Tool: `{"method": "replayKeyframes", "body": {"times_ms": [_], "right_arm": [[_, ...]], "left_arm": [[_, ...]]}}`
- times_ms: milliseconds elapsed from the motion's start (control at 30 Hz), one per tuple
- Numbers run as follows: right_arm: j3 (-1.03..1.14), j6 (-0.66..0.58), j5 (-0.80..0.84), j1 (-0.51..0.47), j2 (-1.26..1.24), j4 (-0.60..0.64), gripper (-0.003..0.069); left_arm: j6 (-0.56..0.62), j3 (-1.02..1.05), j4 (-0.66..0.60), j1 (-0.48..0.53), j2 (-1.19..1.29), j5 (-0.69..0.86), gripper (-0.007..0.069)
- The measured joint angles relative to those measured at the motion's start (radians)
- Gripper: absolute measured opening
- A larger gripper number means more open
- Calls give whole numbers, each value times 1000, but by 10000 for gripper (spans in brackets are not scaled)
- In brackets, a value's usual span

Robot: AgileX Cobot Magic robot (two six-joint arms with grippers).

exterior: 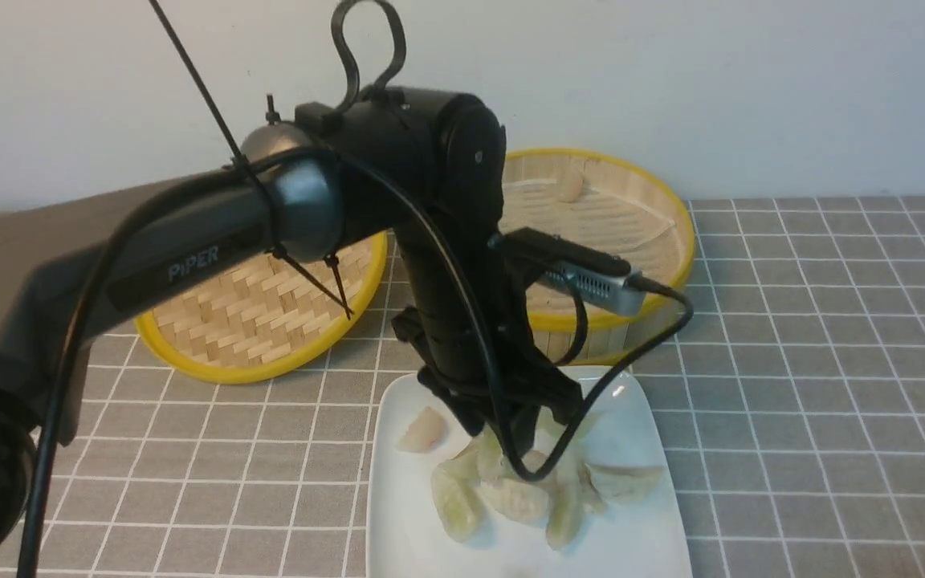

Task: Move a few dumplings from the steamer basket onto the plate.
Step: Use the left arm to put the dumpling into the plate

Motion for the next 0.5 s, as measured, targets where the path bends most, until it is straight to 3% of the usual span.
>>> {"method": "replayKeyframes", "body": {"times_ms": [367, 500], "right_arm": [[0, 0, 0, 0, 0, 0, -14], [0, 0, 0, 0, 0, 0, -14]], "left_arm": [[80, 101, -6, -53, 10, -4, 279], [83, 103, -5, -55, 23, -5, 337]]}}
